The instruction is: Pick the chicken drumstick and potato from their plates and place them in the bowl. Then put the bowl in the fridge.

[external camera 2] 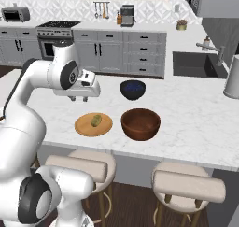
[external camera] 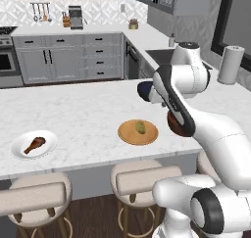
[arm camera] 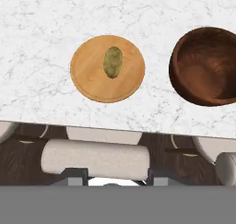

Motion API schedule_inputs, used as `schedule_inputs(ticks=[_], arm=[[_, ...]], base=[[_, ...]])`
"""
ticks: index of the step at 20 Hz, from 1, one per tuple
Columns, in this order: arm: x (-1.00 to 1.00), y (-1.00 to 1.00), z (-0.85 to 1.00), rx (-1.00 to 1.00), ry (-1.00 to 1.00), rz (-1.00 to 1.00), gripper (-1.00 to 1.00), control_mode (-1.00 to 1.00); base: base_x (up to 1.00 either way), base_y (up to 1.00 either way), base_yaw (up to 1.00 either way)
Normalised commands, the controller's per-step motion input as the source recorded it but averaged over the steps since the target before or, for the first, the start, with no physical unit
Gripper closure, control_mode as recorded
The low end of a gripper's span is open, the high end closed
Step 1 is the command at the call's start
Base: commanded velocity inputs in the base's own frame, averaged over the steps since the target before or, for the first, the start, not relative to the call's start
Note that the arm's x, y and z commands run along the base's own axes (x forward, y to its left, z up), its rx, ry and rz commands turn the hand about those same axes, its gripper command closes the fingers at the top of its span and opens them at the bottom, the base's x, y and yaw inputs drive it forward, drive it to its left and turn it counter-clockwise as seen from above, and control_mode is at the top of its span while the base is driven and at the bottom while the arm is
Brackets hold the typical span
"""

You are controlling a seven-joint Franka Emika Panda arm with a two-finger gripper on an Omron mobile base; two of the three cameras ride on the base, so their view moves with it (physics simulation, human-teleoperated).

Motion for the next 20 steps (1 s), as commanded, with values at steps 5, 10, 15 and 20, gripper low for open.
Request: schedule_inputs(ticks=[5,10,15,20], arm=[[-0.81,0.09,-0.13,-0.01,-0.18,0.0,-1.0,-1.0],[-0.49,-0.01,-0.44,0.05,-0.02,0.0,-1.0,-1.0],[0.25,0.0,-0.36,0.09,0.05,-0.02,-1.0,-1.0],[0.66,0.05,-0.22,0.03,0.13,0.0,-1.0,-1.0]], base=[[0.0,0.0,0.0],[0.0,0.0,0.0],[0.0,0.0,0.0],[0.0,0.0,0.0]])
